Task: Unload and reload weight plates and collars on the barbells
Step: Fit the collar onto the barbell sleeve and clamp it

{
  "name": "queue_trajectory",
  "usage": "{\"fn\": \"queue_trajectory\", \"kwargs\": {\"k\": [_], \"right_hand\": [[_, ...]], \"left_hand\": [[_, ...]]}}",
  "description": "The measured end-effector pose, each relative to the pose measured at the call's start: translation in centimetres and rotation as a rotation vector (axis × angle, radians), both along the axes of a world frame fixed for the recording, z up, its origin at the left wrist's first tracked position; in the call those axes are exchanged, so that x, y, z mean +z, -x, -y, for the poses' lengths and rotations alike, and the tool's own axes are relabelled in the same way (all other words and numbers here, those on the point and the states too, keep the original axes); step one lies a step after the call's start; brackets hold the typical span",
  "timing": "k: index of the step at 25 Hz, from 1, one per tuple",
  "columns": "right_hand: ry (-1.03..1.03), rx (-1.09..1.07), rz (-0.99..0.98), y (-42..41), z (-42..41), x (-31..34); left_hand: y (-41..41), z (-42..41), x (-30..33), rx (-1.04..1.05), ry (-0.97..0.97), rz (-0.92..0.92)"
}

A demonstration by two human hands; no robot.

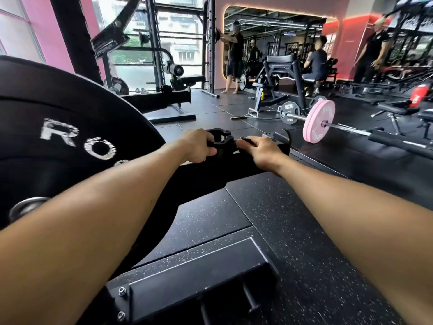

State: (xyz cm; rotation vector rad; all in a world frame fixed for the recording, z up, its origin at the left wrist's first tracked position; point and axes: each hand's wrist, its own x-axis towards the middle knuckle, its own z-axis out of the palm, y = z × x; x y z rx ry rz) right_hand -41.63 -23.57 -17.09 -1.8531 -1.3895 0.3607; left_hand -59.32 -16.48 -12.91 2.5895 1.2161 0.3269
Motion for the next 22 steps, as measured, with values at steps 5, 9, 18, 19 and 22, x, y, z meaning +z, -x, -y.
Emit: {"fn": "queue_trajectory", "kwargs": {"k": [5,9,18,19,22], "right_hand": [[-0.093,0.082,-0.173,2.0,5.9,2.0],[-0.078,0.197,-0.361,5.1,11.0,3.3],[-0.037,0.473,-0.592,16.7,22.0,6.2],[-0.045,0.492,-0.597,18.4,23.2,6.6],[-0.059,0.524,-0.586,23.2,27.7,8.1]], "left_hand": [[3.0,5.6,1.1,-0.041,-0.004,0.075],[8.0,11.2,2.2,-0.058,-0.009,0.177],[23.1,25.0,4.5,-0.164,0.201,0.439],[24.6,26.5,4.7,-0.160,0.227,0.497],[29.0,31.1,5.4,-0.096,0.318,0.673]]}}
